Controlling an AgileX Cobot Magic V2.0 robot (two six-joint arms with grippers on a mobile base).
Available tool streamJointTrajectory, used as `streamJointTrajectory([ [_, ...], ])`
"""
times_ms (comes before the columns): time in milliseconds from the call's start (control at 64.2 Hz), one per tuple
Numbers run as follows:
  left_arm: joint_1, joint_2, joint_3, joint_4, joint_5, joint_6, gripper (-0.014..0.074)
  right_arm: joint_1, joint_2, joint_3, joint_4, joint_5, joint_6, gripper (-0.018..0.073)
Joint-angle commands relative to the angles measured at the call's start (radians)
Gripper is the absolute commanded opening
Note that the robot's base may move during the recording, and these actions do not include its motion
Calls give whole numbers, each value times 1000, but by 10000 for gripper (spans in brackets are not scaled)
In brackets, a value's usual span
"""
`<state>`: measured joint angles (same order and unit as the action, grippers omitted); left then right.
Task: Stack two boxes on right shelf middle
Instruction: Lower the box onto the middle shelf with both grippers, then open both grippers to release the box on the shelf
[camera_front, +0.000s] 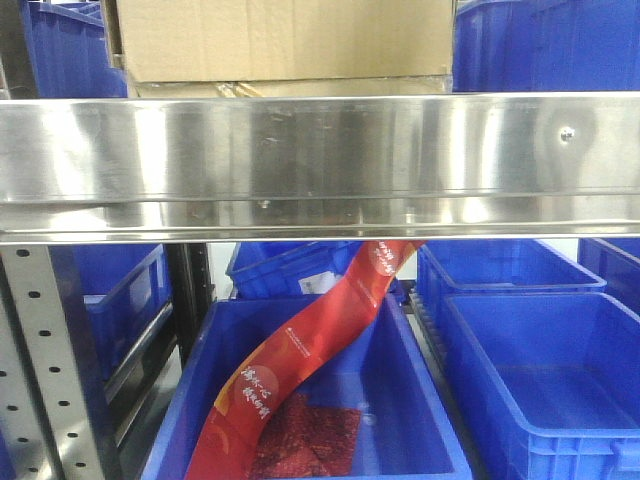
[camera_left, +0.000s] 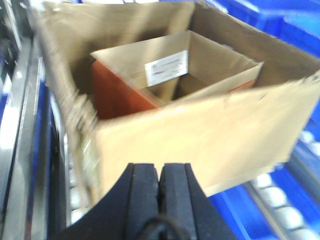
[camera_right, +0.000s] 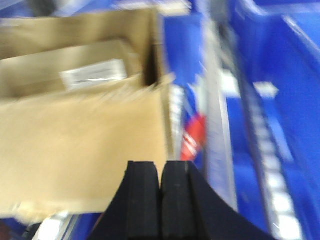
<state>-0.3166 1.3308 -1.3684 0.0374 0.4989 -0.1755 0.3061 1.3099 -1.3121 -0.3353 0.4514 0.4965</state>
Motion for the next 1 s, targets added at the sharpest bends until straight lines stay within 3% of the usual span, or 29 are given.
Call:
streamJointTrajectory([
  [0,-6,-71,138,-7,-161,-2,-111,-5,-62,110,-32,-144,-8,-163],
  [218,-4,-259,492,-7,-416,-2,-111,-5,-228,422,-32,-377,-8,-163],
  [342,-4,-400,679,-7,-520,-2,-111,-5,-349,567,-32,-390,-8,-163],
  [436,-4,-511,768,-7,-514,-2,-111,-5,-466,640,-32,-393,-8,-163],
  [701,-4,-770,834,-7,-499,-2,-111,-5,-689,675,-32,-410,-8,-163],
  [981,-4,-861,834,-7,-526,-2,-111,-5,-757,675,-32,-490,-8,-163],
])
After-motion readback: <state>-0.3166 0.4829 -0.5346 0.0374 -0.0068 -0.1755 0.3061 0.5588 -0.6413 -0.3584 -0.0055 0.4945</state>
